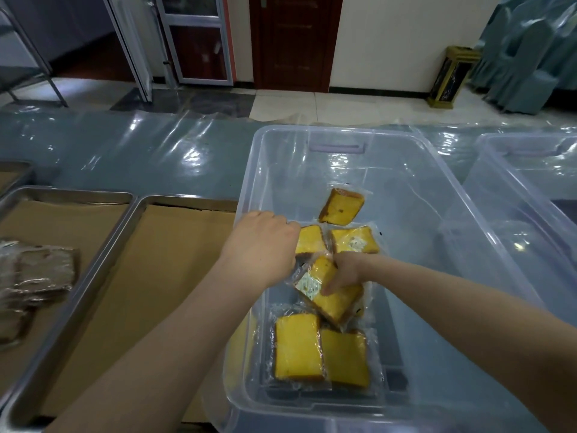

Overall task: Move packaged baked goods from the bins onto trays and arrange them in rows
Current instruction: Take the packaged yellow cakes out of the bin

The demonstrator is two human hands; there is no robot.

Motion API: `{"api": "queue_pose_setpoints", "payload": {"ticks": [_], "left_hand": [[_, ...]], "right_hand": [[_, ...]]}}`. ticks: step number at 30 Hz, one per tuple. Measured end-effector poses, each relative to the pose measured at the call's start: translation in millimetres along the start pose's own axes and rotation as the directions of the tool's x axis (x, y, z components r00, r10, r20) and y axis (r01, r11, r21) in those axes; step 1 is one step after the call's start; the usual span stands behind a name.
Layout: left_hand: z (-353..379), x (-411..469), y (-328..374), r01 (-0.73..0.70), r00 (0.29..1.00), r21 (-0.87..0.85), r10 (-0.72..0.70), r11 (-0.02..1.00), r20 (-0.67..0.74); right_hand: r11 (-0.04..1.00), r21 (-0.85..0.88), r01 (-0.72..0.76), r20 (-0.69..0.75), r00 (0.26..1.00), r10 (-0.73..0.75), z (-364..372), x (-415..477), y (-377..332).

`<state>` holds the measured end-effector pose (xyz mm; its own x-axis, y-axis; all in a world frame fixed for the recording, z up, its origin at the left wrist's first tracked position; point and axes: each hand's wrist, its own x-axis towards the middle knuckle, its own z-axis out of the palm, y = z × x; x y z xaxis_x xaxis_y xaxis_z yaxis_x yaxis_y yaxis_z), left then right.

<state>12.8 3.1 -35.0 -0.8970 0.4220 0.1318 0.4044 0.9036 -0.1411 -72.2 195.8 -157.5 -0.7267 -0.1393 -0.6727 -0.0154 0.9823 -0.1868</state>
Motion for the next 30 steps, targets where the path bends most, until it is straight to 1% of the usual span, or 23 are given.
{"api": "queue_pose_setpoints", "payload": {"ticks": [2, 4, 6, 8, 9, 10, 12, 13, 14, 17, 19, 22, 24, 25, 26, 27, 28, 29, 30], "left_hand": [[-1, 0, 0, 0.001, 1.0, 0.011, -0.001, 1.0, 0.015], [-1, -1, 1, 0.001, 1.0, 0.018, -0.001, 1.0, 0.03], [-1, -2, 1, 0.002, 0.999, 0.032, -0.003, 0.999, 0.045], [-2, -2, 2, 0.007, 0.999, 0.059, -0.01, 0.998, 0.052], [-2, -2, 2, 0.008, 0.998, 0.07, -0.012, 0.998, 0.055], [-3, -2, 2, 0.006, 0.998, 0.074, -0.01, 0.997, 0.059], [-4, 1, 1, 0.001, 0.998, 0.082, -0.006, 0.997, 0.066], [-5, 2, 1, 0.005, 0.998, 0.086, -0.011, 0.996, 0.068], [-5, 3, 0, 0.011, 0.997, 0.095, -0.018, 0.995, 0.077], [0, 2, 1, 0.021, 0.994, 0.117, -0.033, 0.993, 0.104], [3, 2, 2, 0.03, 0.992, 0.136, -0.047, 0.99, 0.121], [1, 1, 2, 0.044, 0.987, 0.17, -0.069, 0.985, 0.147], [-1, 2, 5, 0.067, 0.98, 0.189, -0.101, 0.98, 0.174], [-2, 4, 8, 0.092, 0.976, 0.177, -0.124, 0.98, 0.179], [-5, 8, 13, 0.131, 0.972, 0.101, -0.148, 0.986, 0.183], [-7, 12, 18, 0.184, 0.964, -0.035, -0.174, 0.982, 0.201], [-11, 19, 25, 0.238, 0.951, -0.183, -0.19, 0.954, 0.244], [-11, 26, 32, 0.265, 0.944, -0.282, -0.19, 0.922, 0.268], [-10, 35, 39, 0.247, 0.953, -0.321, -0.17, 0.914, 0.251]], "right_hand": [[0.997, -0.076, 0.018, -0.026, 0.999, -0.02, 12, 0, -5], [0.997, -0.079, 0.011, -0.07, 0.997, -0.016, 16, 1, -7], [0.997, -0.074, 0.005, -0.057, 0.998, -0.009, 15, 3, -5], [0.991, -0.133, -0.013, -0.028, 1.0, 0.009, 6, 4, -1], [0.981, -0.192, -0.034, -0.056, 0.998, 0.024, -4, 4, 3], [0.961, -0.272, -0.053, -0.12, 0.993, 0.021, -15, 3, 8], [0.89, -0.447, -0.094, -0.29, 0.956, -0.044, -41, 3, 20], [0.86, -0.501, -0.101, -0.349, 0.932, -0.094, -50, 5, 26], [0.837, -0.539, -0.092, -0.365, 0.921, -0.134, -56, 9, 32], [0.792, -0.611, -0.012, -0.255, 0.949, -0.183, -56, 24, 41], [0.806, -0.592, 0.003, -0.188, 0.972, -0.141, -55, 31, 40], [0.864, -0.503, -0.019, -0.188, 0.978, -0.088, -56, 32, 35], [0.881, -0.472, -0.033, -0.19, 0.98, -0.066, -54, 27, 31], [0.882, -0.47, -0.037, -0.186, 0.981, -0.058, -53, 24, 29], [0.882, -0.469, -0.043, -0.183, 0.982, -0.05, -51, 22, 27], [0.886, -0.462, -0.048, -0.187, 0.981, -0.044, -48, 20, 26], [0.894, -0.446, -0.046, -0.199, 0.979, -0.049, -44, 17, 27], [0.904, -0.427, -0.037, -0.216, 0.974, -0.062, -38, 14, 29], [0.913, -0.407, -0.025, -0.231, 0.97, -0.077, -32, 10, 32]]}}
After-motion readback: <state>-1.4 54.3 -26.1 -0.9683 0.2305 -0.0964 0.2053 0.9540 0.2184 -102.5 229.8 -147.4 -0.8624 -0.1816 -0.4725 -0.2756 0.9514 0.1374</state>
